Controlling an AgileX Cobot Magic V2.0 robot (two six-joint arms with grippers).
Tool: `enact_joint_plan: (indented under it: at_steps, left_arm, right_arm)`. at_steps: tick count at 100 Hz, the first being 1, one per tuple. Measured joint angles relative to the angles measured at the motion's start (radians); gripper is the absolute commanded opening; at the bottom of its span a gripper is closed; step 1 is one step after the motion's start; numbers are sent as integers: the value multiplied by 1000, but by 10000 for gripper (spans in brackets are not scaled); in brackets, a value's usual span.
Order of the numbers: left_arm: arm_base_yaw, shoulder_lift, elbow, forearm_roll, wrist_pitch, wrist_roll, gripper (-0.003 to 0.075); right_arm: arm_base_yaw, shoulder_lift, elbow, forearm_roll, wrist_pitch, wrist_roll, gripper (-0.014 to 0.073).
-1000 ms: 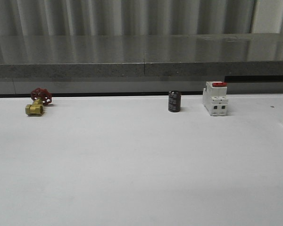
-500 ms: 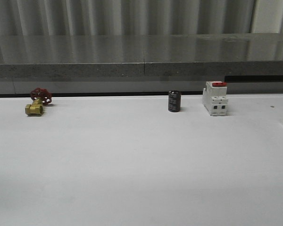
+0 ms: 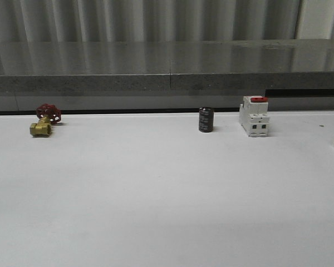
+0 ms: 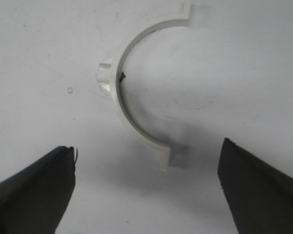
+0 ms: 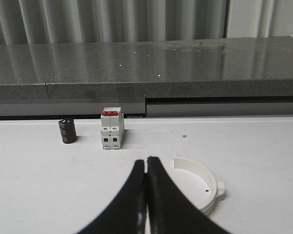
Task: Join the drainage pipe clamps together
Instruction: 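Lower the left gripper and close it on the clamp's tab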
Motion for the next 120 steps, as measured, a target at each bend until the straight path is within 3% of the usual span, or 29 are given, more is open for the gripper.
enact_joint_plan:
  at_steps: [72,120]
  left_arm:
    - [35,361,-246,-9,0,165,587]
    - [37,429,-274,-11,-6,175,587]
  right_arm:
    - [0,0,0,0,0,0,-67]
    - [0,0,0,0,0,0,-67]
